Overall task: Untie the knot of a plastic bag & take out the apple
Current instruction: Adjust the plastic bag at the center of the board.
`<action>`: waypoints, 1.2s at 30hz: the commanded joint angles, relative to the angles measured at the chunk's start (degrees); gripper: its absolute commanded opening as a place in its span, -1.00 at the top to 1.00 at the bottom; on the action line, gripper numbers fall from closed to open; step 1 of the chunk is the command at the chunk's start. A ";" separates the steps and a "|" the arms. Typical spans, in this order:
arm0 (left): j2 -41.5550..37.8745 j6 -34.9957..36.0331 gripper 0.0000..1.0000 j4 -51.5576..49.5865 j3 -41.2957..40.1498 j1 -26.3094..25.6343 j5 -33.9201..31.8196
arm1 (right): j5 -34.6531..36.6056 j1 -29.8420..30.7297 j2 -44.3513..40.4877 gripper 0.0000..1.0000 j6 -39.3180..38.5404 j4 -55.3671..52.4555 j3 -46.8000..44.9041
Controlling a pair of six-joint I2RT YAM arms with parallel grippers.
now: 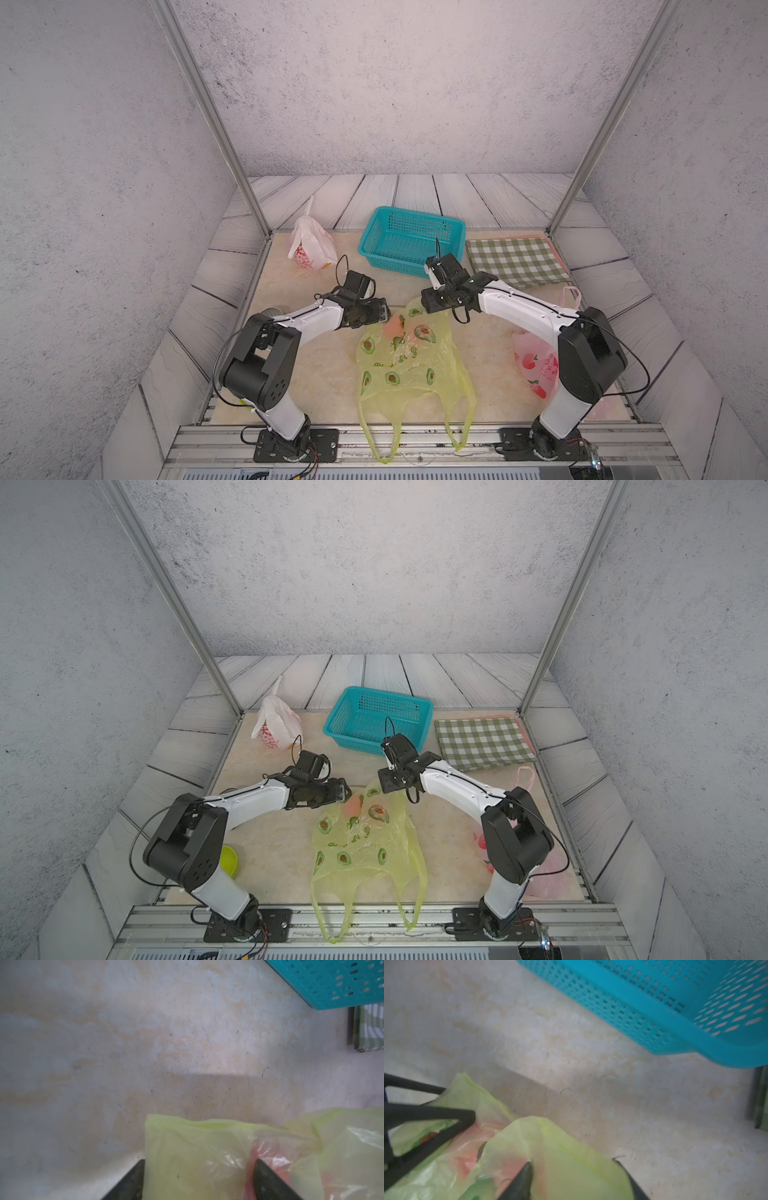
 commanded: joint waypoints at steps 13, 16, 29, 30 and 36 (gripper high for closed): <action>-11.22 4.07 1.00 -6.53 7.08 0.56 1.96 | -1.80 -0.53 -5.51 0.89 -4.13 3.68 4.02; -13.66 4.12 1.00 -5.94 5.39 0.54 0.26 | -1.57 -0.73 -5.79 0.87 -4.75 3.52 4.02; -12.32 5.41 -0.43 -14.52 4.33 0.80 -3.67 | 2.05 -1.78 -0.91 -1.00 -5.58 -3.67 6.78; -13.62 5.19 -0.53 -14.97 3.70 0.80 -5.35 | 2.18 -1.74 -3.67 -1.00 -5.22 -1.80 4.02; -27.29 2.93 -0.98 -15.66 3.20 0.80 -9.77 | 1.22 -0.11 -20.46 -0.94 -4.62 -4.61 -2.63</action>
